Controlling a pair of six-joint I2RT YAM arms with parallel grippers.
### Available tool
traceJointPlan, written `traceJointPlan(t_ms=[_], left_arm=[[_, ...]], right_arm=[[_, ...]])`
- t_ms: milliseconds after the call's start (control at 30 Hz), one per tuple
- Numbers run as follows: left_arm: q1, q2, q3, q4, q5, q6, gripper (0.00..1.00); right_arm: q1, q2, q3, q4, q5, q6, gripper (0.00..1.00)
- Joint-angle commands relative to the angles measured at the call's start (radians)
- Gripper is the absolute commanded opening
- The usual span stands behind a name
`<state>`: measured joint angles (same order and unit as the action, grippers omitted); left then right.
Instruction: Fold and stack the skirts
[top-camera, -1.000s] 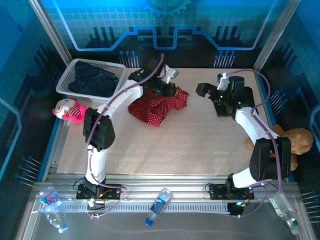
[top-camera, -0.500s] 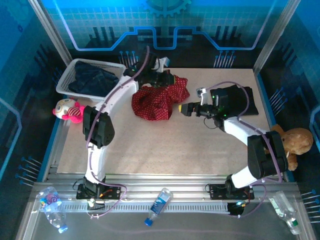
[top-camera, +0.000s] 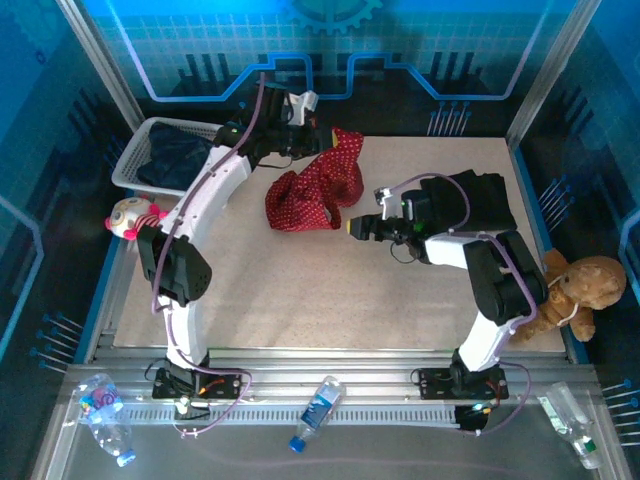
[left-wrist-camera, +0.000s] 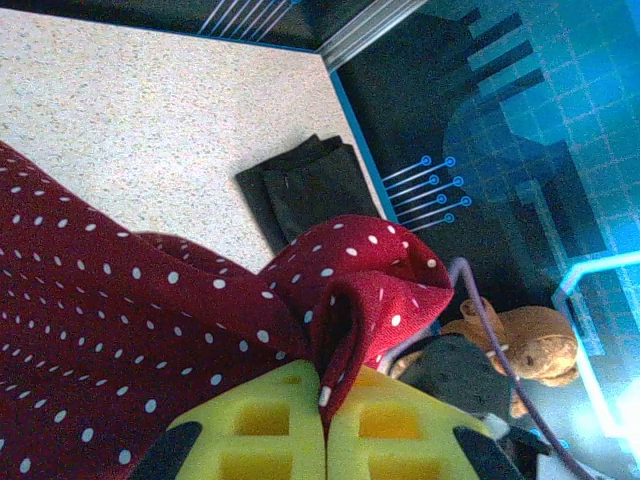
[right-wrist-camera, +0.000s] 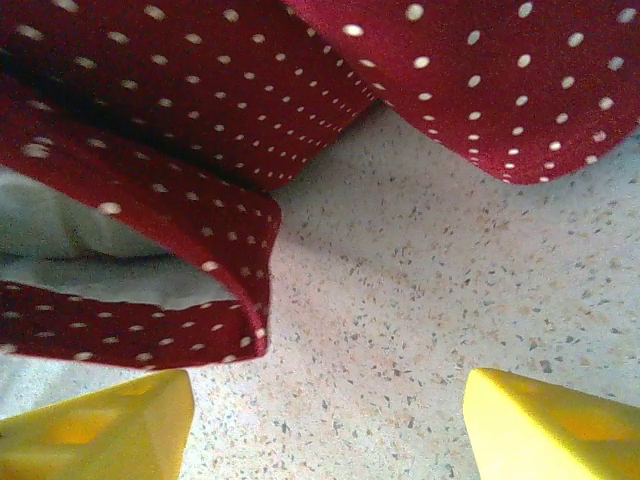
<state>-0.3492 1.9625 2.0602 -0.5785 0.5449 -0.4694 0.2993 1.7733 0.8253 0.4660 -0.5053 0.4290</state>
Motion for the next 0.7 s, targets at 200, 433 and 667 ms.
traceJointPlan(t_ms=[200,433,667], left_arm=[[0.004,-0.025,0.011,0.012,0.047,0.002,0.0],[0.009,-0.024,0.01,0.004,0.041,0.009,0.0],[0.016,-0.028,0.007,0.003,0.043,0.017,0.0]], right_arm=[[0.065,0.105,0.037,0.184,-0.078,0.103,0.7],[0.062,0.095,-0.029,0.325,-0.135,0.048,0.73],[0.101,-0.044,-0.058,0.039,-0.056,-0.32,0.89]])
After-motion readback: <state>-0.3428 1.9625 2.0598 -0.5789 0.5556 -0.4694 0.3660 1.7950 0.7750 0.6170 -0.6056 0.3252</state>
